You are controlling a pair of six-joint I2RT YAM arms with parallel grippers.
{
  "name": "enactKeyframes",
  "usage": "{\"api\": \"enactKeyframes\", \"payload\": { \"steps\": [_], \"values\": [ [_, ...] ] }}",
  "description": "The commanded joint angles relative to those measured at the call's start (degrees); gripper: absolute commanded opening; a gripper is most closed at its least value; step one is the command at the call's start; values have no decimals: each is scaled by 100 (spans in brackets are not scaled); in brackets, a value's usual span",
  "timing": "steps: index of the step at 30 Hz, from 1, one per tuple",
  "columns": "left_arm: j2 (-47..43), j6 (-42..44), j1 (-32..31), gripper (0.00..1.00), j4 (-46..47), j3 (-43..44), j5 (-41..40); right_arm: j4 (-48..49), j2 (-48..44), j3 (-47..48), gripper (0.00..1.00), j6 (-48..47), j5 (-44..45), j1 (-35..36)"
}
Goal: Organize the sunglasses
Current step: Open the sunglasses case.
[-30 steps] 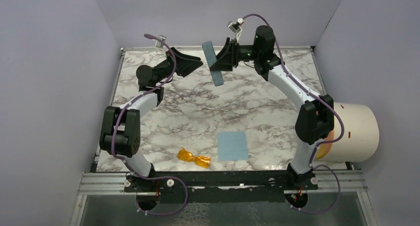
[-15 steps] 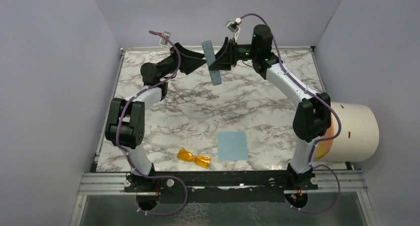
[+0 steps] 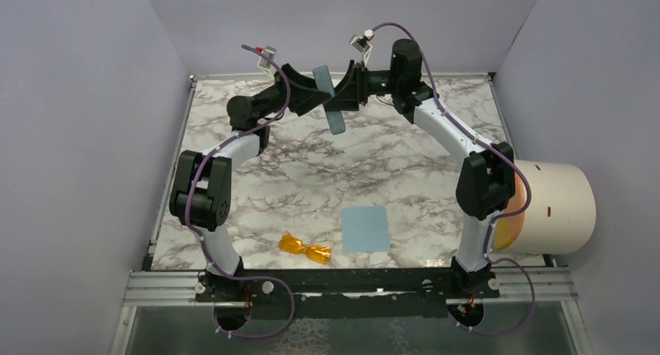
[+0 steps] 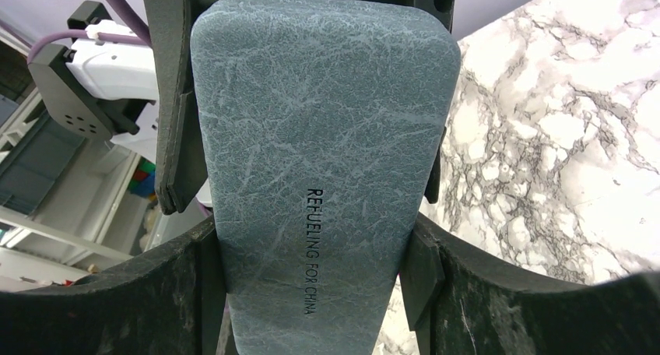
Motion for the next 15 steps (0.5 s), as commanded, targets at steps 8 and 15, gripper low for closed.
{"api": "enactKeyframes", "payload": {
  "steps": [8, 15],
  "values": [
    [91, -27, -23, 82, 217, 144, 206, -70, 92, 375, 1, -141, 54, 27],
    [212, -189, -23, 84, 417, 235, 212, -70, 117, 417, 1, -102, 45, 27]
  ]
}}
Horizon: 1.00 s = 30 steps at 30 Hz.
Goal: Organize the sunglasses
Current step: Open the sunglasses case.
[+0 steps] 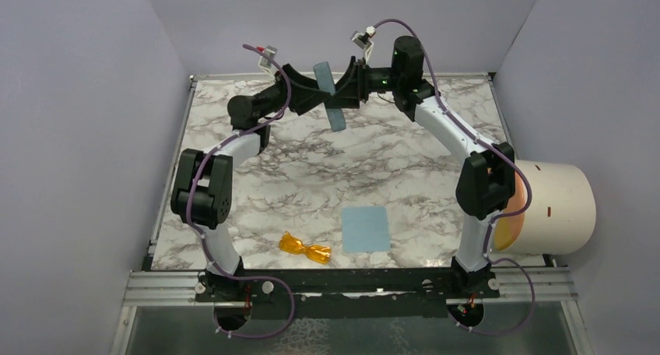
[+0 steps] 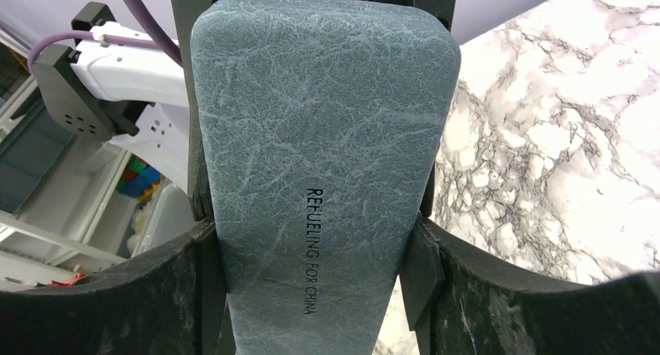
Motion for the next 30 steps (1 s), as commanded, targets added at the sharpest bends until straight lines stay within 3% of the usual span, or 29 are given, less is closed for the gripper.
{"api": "enactKeyframes", "payload": {
  "steps": [1, 5, 8, 12, 18, 26, 30],
  "values": [
    [152, -140, -25, 82, 397, 203, 141, 10, 81, 234, 1, -19, 28, 27],
    [232, -283, -21, 71, 552, 259, 152, -22, 60, 203, 1, -30, 19, 27],
    [295, -387, -34, 50, 663, 320, 181, -18, 23, 131, 1, -46, 35, 23],
    [366, -519, -34, 41, 828, 364, 190, -5, 27, 111, 1, -39, 22, 27],
    [456, -735, -34, 2, 1027, 434, 271, 76, 25, 96, 1, 43, -71, 27],
    [502, -1144, -25, 0, 1493, 538, 441, 714, -67, -115, 1, 487, -495, 27],
    [520, -1466, 30, 0, 1840, 588, 496, 1959, -113, -393, 1, 1424, -788, 19]
  ]
}}
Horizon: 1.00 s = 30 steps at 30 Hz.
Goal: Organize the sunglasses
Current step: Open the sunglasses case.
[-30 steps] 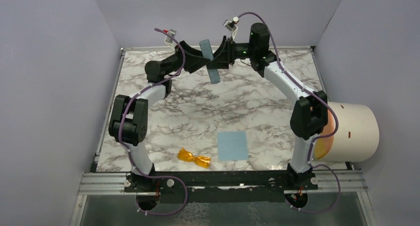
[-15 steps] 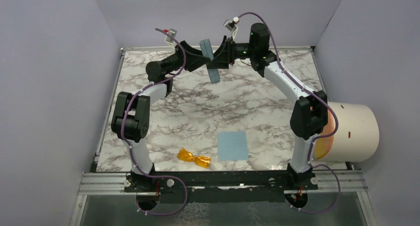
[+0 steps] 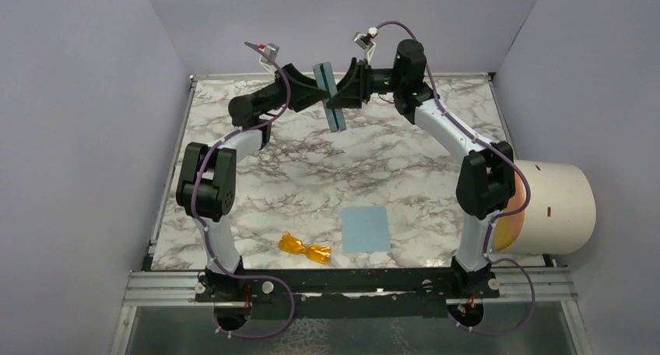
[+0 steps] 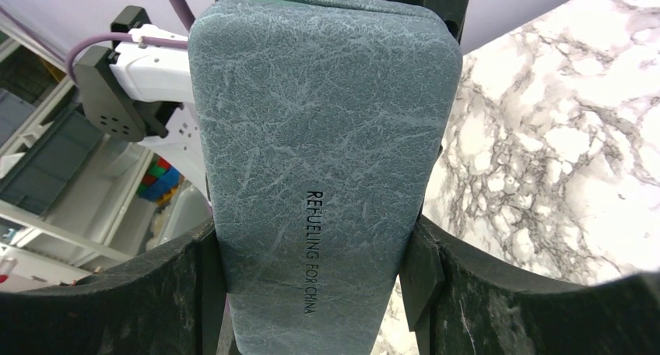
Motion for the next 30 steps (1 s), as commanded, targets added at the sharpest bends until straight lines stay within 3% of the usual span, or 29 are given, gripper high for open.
{"api": "enactKeyframes", "payload": {
  "steps": [1, 8, 12, 18, 30],
  "values": [
    [74, -556, 8, 0, 1240, 196, 296, 1743, -126, -269, 1, 1242, -721, 51],
    [-14, -609, 63, 0, 1291, 161, 418, 4337, 48, -371, 1, 3296, -926, 10],
    [-61, -610, 98, 0, 1291, 127, 489, 5182, 142, -245, 1, 4079, -905, -51],
    [-132, -644, 169, 0, 1290, 172, 629, 5806, 201, -155, 1, 4662, -822, -152],
    [-223, -698, 328, 1, 1292, 127, 699, 5925, 29, -231, 1, 4757, -835, -381]
  ]
}}
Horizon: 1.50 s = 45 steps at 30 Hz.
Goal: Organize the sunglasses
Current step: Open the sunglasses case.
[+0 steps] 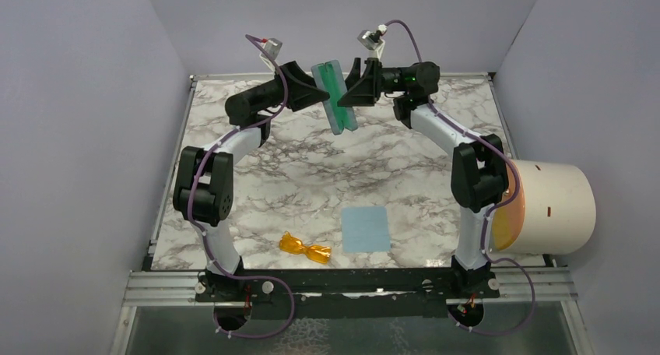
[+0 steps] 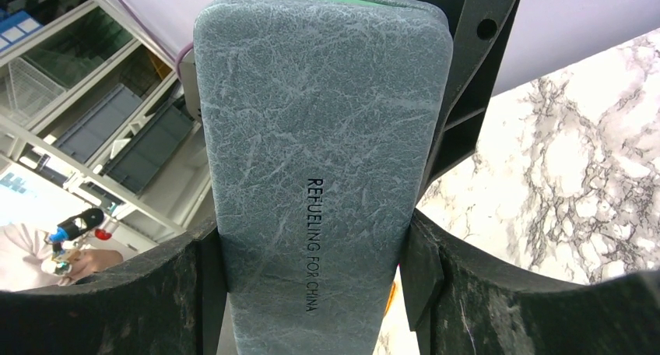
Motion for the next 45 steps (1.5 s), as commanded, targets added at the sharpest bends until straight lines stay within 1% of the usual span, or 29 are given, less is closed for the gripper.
{"api": "enactKeyframes", "payload": {
  "steps": [1, 15, 26, 28, 30, 31, 34, 35, 36, 38, 39, 40, 41, 42, 43, 45],
  "values": [
    [18, -12, 320, 1, 1259, -76, 281, 869, -415, 245, 1, 255, -232, -181],
    [-48, 10, 491, 3, 1258, -307, 369, 1062, -542, 270, 1, 442, -183, -352],
    [-22, 81, 502, 3, 1245, -420, 392, 961, -574, 369, 1, 420, -187, -396],
    [-13, 55, 506, 5, 1256, -393, 387, 872, -582, 377, 1, 346, -210, -399],
    [-26, 37, 502, 9, 1258, -349, 390, 736, -605, 330, 1, 223, -228, -398],
    [-58, 51, 507, 13, 1254, -342, 399, 576, -628, 319, 1, 93, -261, -396],
    [-163, 123, 509, 35, 1206, -341, 399, -118, -755, 215, 1, -517, -295, -400],
    [-189, 174, 505, 45, 1149, -351, 402, -376, -793, 188, 1, -760, -308, -399],
    [-197, 235, 521, 48, 1084, -373, 400, -647, -843, 159, 1, -962, -314, -396],
    [-191, 357, 554, 49, 900, -416, 393, -1333, -947, 112, 1, -1538, -334, -405],
    [-175, 401, 590, 49, 801, -447, 365, -1922, -1030, 117, 1, -1961, -332, -399],
    [-153, 408, 635, 50, 796, -491, 339, -2644, -1101, 141, 1, -2539, -294, -402],
    [-139, 398, 683, 50, 823, -536, 324, -3459, -1160, 200, 1, -3352, -199, -401],
    [-129, 430, 721, 50, 804, -567, 322, -4411, -1188, 320, 1, -4054, -37, -402],
    [-132, 508, 764, 49, 698, -590, 324, -5164, -1202, 434, 1, -4617, 178, -397],
    [-187, 885, 861, 49, 160, -637, 303, -6080, -1225, 455, 1, -5170, 437, -396]
  ]
}}
